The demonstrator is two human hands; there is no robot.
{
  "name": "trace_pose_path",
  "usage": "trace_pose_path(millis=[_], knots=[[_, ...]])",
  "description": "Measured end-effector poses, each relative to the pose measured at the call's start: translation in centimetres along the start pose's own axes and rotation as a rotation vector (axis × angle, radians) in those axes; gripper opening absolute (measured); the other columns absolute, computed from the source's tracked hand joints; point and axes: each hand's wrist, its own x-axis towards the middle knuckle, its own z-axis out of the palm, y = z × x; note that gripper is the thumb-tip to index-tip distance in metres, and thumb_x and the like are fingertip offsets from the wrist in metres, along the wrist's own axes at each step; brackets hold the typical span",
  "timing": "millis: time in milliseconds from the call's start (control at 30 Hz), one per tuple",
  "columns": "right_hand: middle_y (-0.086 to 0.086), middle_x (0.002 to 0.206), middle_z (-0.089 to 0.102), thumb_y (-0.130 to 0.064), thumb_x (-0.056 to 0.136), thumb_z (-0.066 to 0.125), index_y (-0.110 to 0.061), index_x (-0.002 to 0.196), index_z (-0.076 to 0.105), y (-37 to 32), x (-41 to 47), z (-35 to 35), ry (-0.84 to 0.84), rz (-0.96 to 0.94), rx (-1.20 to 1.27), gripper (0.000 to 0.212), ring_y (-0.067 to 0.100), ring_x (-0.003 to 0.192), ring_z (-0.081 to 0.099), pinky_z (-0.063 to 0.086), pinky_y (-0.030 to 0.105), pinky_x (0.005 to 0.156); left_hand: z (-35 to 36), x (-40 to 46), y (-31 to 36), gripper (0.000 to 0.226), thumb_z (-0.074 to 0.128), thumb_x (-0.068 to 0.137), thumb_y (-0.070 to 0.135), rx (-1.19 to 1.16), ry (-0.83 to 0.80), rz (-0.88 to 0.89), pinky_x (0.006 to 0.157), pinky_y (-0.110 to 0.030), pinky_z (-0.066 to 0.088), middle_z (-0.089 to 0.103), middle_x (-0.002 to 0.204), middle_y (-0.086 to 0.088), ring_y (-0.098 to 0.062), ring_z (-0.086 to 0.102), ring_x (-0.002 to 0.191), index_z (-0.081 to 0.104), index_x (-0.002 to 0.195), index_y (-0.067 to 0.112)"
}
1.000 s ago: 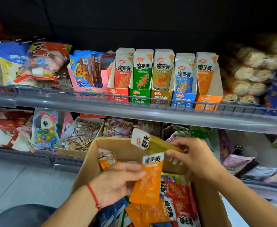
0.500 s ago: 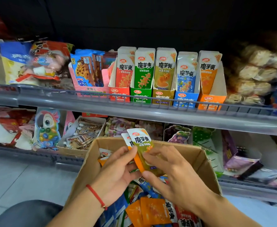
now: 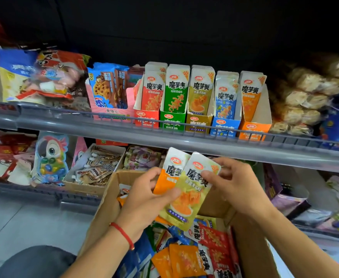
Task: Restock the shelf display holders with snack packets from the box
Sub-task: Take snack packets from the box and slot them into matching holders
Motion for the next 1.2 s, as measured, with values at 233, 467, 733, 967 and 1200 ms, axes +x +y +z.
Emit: trace_pose_path(millis=[233,467,733,967,1200], knots=[[0.012,0.07,0.074,-0.018,0.102,0.062,-0.007,0.107,0.067,-5.0,4.6,-4.8,0.162,-0.114,0.001,0.013,0.025,0.058,0.071,0.052,0.032,0.045,-2.4,2.4,1.5,0.012,0.066,0.095,0.012,0.02,0.194,0.076,0.069,-0.04,0.062,0.078,0.085,0.006,-0.02,0.075,0.078,0.069,0.101,0.022],[0.002,0.077,0.075,-0.024,0.102,0.056,-0.015,0.104,0.067,-13.0,13.2,-8.4,0.467,-0.363,-0.408,0.014,0.01,0.06,0.073,0.062,0.038,0.058,-3.6,3.3,1.6,0.009,0.066,0.093,0.012,-0.055,0.24,0.024,0.068,-0.045,0.061,0.078,0.084,-0.003,-0.032,0.074,0.082,0.071,0.094,0.019],[0.011,0.098,0.073,-0.03,0.102,0.057,-0.021,0.115,0.068,-12.4,21.3,-6.1,0.323,-0.254,-0.732,0.019,0.022,0.082,0.073,0.061,0.039,0.076,-4.2,3.0,1.7,0.011,0.066,0.094,0.014,-0.108,0.217,0.016,0.072,-0.049,0.061,0.077,0.084,-0.001,-0.029,0.074,0.081,0.072,0.095,0.024],[0.011,0.118,0.067,-0.026,0.099,0.063,-0.018,0.119,0.07,-10.2,23.4,-5.1,0.287,-0.323,-0.972,0.022,0.032,0.107,0.064,0.055,0.052,0.091,-4.2,3.5,1.8,0.01,0.068,0.094,0.018,-0.114,0.2,-0.015,0.08,-0.055,0.059,0.077,0.083,-0.002,-0.033,0.073,0.085,0.073,0.091,0.025],[0.009,0.128,0.057,-0.024,0.094,0.072,-0.019,0.129,0.062,-10.1,24.0,-5.1,0.346,-0.382,-1.052,0.037,0.033,0.105,0.066,0.057,0.048,0.089,-3.6,3.6,1.9,0.012,0.064,0.097,0.016,-0.141,0.186,-0.051,0.083,-0.056,0.06,0.078,0.086,0.001,-0.032,0.074,0.09,0.073,0.094,0.023]])
